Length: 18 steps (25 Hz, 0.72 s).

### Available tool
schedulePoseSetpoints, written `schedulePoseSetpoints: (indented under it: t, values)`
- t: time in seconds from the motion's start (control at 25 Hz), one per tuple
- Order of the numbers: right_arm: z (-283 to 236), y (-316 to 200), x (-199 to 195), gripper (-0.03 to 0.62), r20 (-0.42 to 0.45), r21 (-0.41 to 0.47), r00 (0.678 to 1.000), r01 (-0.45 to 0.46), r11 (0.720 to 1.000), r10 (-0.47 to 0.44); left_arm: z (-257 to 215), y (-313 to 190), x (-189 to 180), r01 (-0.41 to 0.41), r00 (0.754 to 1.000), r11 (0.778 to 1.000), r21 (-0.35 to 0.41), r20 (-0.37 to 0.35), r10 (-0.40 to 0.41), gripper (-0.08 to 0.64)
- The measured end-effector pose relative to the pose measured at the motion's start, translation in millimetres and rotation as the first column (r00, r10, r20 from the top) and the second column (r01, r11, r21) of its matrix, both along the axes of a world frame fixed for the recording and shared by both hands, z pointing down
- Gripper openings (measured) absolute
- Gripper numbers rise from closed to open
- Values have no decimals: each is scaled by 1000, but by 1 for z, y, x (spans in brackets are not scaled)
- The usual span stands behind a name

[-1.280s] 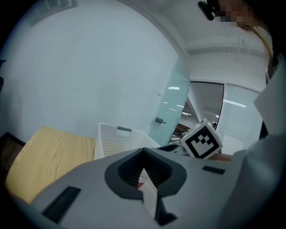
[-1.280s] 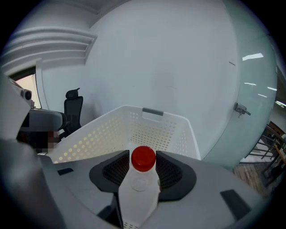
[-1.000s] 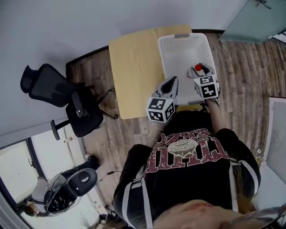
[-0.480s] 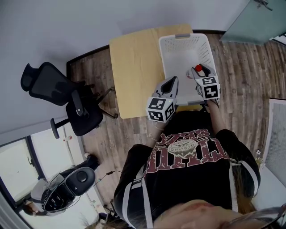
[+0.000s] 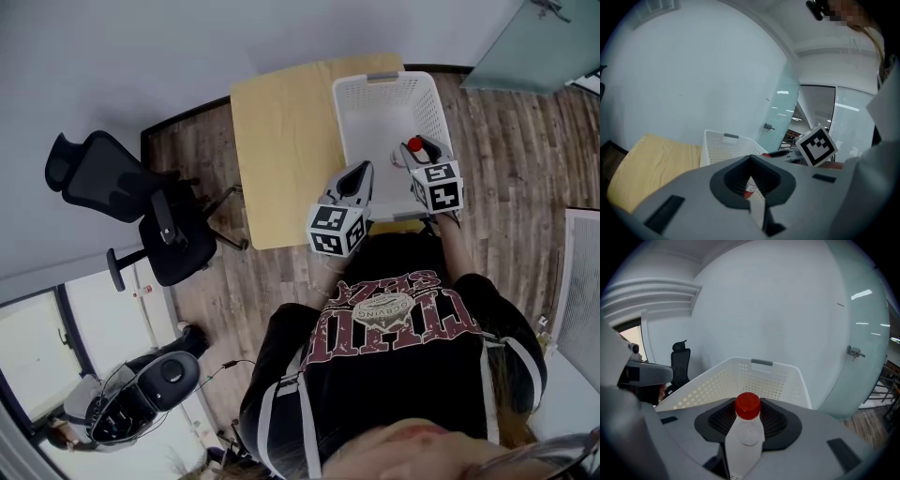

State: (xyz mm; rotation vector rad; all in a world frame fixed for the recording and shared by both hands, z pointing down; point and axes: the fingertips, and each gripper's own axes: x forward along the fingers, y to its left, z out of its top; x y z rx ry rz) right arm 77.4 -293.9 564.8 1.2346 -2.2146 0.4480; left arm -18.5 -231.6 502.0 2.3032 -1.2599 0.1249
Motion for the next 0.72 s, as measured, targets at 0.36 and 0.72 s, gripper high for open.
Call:
schedulePoseSetpoints:
  t: [0.36, 0.72]
  values:
    - [-25, 1, -15, 167, 26, 36, 999, 46, 998, -47, 0, 2, -2, 6, 1000, 1000, 3, -1, -6, 48]
    - [-63, 0, -30, 167, 45, 92, 994, 99, 991, -104, -1, 2, -4, 7, 1000, 1000, 7, -10, -7, 48]
